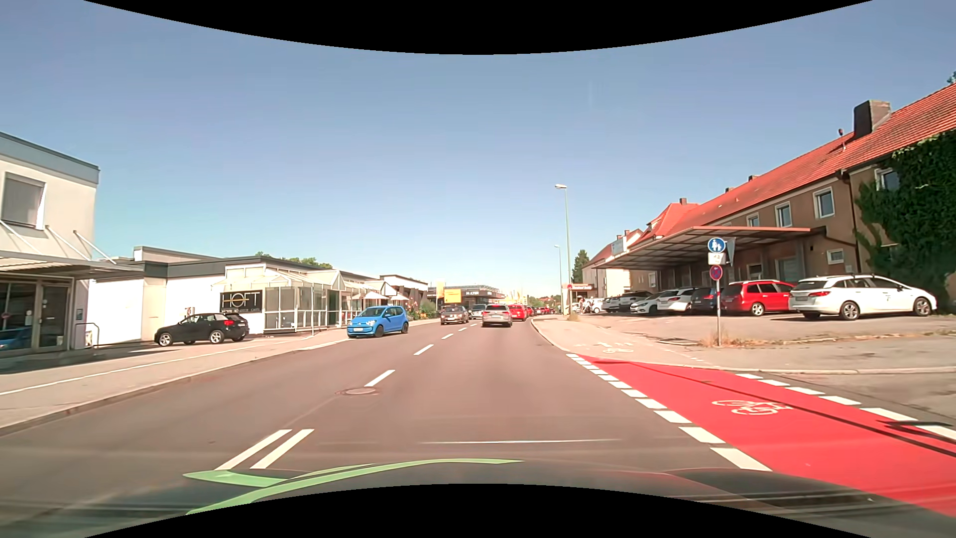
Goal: Follow the waypoints while adhering to traffic rules and regulations
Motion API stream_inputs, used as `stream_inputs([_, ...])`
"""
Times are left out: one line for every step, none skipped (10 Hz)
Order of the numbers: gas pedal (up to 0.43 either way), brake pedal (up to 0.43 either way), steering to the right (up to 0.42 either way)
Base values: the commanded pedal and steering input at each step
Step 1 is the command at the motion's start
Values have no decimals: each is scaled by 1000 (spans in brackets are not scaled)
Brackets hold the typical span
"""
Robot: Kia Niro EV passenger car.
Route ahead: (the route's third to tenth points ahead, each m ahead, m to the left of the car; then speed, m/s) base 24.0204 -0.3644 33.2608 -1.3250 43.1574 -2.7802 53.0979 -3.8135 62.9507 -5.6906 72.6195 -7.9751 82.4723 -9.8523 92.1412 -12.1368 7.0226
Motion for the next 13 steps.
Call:
stream_inputs([39, 0, 13])
stream_inputs([39, 0, 13])
stream_inputs([39, 0, 14])
stream_inputs([39, 0, 15])
stream_inputs([39, 0, 16])
stream_inputs([39, 0, 16])
stream_inputs([39, 0, 16])
stream_inputs([39, 0, 16])
stream_inputs([39, 0, 16])
stream_inputs([39, 0, 17])
stream_inputs([39, 0, 18])
stream_inputs([39, 0, 18])
stream_inputs([39, 0, 18])
